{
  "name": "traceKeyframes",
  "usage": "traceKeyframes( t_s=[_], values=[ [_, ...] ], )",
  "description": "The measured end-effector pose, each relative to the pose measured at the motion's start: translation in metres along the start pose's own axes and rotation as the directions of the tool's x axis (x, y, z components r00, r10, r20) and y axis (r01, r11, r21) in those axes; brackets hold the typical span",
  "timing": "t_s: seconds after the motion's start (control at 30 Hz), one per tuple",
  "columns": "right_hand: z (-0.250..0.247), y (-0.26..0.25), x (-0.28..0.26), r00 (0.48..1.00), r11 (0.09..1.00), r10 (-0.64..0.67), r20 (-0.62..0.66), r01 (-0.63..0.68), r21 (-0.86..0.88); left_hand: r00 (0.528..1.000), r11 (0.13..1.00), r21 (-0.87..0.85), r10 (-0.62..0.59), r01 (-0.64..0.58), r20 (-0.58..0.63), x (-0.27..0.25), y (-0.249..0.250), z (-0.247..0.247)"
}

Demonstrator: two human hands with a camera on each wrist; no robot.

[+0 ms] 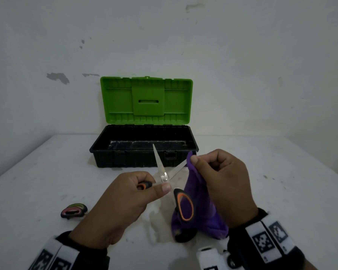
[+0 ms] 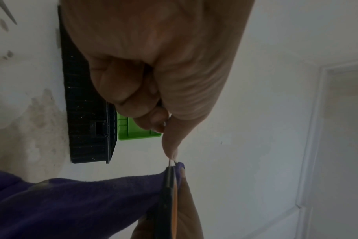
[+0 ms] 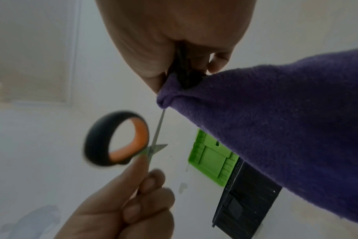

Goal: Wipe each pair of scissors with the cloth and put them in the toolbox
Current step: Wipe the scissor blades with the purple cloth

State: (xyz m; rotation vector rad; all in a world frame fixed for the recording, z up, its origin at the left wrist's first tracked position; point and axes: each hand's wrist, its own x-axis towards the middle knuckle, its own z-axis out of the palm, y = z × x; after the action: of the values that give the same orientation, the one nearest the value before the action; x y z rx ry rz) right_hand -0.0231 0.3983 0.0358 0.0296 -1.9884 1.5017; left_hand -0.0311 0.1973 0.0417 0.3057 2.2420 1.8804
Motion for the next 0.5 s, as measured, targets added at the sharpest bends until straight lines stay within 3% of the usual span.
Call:
traceKeyframes(
  t_s=[0.1,0.27,0.4,0.5],
  values=[
    [0.005,-0.006,-0.009,0.998,1.000,-0.001,0.061,0.001,-0.012,1.000,1.000,0.006,0.017,-0.017,-0.012,0.000,0.000,0.000],
    [-0.002,0.002,0.003,0.999,1.000,-0.011,-0.036,0.011,-0.011,0.997,0.997,0.039,0.066,-0.065,-0.025,-0.001,-0.001,0.001],
    [0.003,-0.005,-0.007,0.998,1.000,-0.014,0.057,0.016,-0.027,0.998,0.997,0.042,0.065,-0.064,-0.021,-0.002,0.000,0.001],
    [-0.002,0.000,0.001,0.999,0.999,0.015,0.028,-0.016,0.033,0.995,0.994,0.073,0.088,-0.085,-0.044,-0.003,0.000,0.000]
  ],
)
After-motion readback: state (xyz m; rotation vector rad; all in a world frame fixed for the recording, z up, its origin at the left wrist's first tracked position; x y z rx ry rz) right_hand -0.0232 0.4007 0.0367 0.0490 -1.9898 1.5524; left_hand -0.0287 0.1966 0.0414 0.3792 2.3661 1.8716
